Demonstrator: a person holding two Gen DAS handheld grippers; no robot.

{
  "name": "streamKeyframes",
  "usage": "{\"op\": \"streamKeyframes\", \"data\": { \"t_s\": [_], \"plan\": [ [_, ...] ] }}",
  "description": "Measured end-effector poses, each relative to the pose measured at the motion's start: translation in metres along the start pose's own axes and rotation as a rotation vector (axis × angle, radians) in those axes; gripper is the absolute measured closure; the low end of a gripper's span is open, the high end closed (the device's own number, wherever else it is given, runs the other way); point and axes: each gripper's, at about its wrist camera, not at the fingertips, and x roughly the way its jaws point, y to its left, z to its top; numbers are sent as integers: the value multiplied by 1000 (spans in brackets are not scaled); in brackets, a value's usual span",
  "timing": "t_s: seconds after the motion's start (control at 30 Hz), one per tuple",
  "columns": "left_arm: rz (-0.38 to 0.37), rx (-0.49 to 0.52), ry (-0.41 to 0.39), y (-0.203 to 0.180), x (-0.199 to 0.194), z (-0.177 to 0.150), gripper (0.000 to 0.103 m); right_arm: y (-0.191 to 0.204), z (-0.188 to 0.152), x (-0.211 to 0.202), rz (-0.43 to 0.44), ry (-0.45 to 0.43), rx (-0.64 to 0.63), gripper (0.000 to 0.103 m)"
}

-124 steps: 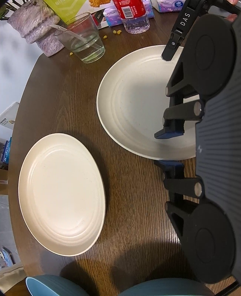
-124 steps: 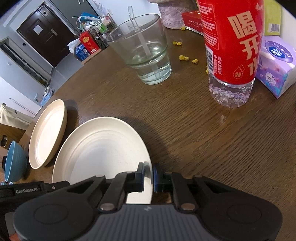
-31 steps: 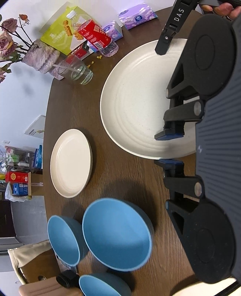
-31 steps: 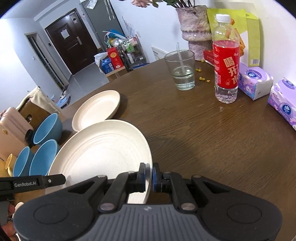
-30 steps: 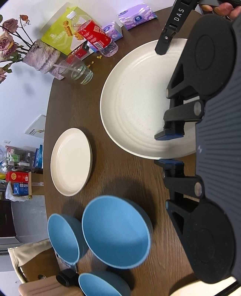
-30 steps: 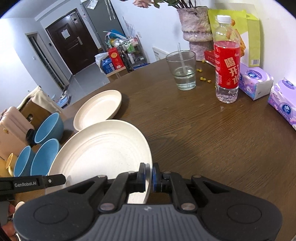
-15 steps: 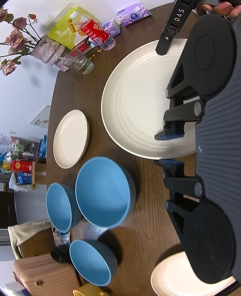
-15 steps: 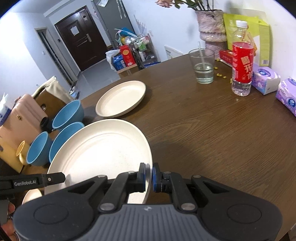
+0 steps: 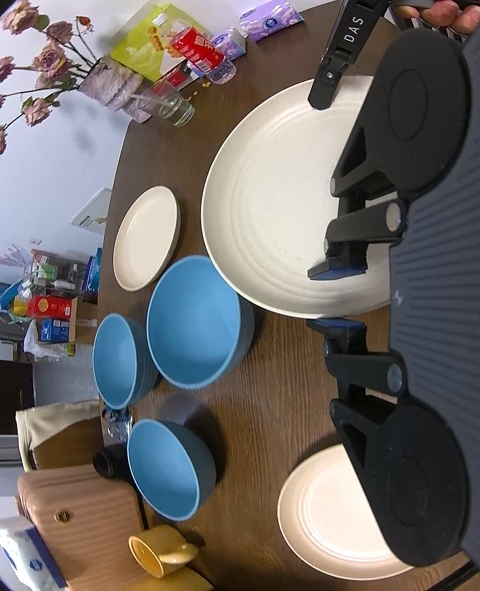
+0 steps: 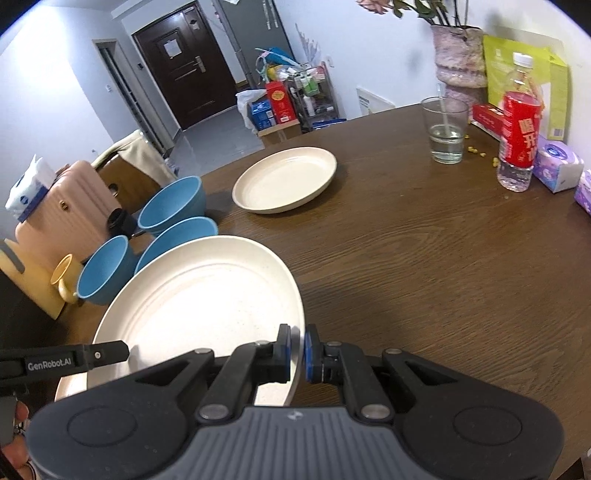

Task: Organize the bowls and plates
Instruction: 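Carry the left tool's plate toward the black bag while the right tool carries its plate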

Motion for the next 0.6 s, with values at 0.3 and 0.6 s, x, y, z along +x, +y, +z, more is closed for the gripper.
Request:
{"op": "streamKeyframes", "data": {
  "t_s": [0.3, 0.6],
  "plan": [
    [29, -45, -14, 37, -13, -6, 82, 36, -9, 2, 31, 11, -42, 96],
    [58, -95, -21, 74, -22, -11, 82, 72, -16, 9, 61, 31, -89, 96]
  ]
}}
